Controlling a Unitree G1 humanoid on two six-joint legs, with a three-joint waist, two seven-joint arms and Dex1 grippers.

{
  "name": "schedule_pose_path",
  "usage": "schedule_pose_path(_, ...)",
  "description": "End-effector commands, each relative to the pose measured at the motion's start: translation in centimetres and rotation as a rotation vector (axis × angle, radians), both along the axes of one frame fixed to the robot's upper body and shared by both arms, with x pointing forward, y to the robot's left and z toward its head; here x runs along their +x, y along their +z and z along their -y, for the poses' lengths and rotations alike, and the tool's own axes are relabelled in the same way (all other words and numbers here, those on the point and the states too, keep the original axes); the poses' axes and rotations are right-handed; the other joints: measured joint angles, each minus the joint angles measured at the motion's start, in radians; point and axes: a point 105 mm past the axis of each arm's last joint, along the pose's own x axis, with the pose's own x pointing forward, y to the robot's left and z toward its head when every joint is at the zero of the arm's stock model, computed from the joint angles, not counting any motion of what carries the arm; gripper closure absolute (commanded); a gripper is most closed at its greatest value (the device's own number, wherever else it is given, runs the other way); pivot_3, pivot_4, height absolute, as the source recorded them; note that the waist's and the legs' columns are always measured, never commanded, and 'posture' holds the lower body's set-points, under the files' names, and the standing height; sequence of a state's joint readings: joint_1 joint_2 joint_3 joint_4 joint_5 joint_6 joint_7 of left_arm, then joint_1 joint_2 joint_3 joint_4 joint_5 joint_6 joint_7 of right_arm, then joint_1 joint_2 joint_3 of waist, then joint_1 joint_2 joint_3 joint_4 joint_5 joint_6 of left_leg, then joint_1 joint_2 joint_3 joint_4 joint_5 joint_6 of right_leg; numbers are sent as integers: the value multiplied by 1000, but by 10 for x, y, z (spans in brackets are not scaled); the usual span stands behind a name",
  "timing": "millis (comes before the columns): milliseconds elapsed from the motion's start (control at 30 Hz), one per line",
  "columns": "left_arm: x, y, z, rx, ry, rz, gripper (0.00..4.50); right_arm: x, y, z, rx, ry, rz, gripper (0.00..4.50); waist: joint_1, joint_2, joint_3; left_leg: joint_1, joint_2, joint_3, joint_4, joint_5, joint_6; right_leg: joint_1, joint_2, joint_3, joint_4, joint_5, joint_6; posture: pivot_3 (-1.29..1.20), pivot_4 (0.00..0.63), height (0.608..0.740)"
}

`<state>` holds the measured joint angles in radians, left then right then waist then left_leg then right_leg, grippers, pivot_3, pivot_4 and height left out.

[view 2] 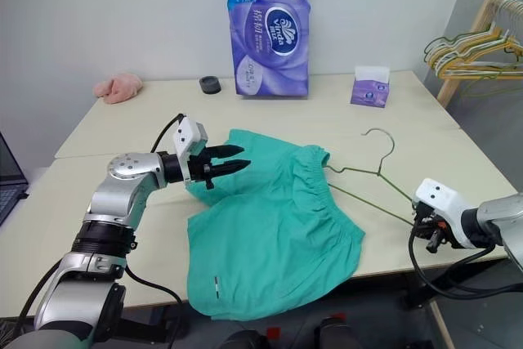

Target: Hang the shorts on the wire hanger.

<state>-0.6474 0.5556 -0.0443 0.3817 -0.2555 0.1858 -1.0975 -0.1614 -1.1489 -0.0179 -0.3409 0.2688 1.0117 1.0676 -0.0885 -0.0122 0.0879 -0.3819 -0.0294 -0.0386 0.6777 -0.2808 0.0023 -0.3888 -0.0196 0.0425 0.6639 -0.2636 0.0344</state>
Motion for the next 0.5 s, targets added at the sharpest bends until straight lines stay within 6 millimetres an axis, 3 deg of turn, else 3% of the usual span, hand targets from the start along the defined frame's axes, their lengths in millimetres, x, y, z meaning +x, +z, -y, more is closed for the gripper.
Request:
schedule_pose_path(33,-2,14,10,10,-46,62,2557,4,16,-17,67,20,49,4500,-1,0,0,0,0,0,0,0,0,0,0,0,0,0,0,-182,52,740)
schedule_pose_path(267,0,14,5,18,-27,62,2557,14,22,-40,-157,203,245,4500,-1,0,0,0,0,0,0,0,0,0,0,0,0,0,0,-186,57,740)
schedule_pose_path(500,5,13,-3,24,3,64,2557,12,8,-50,-281,324,284,4500,-1,0,0,0,0,0,0,0,0,0,0,0,0,0,0,-191,58,740)
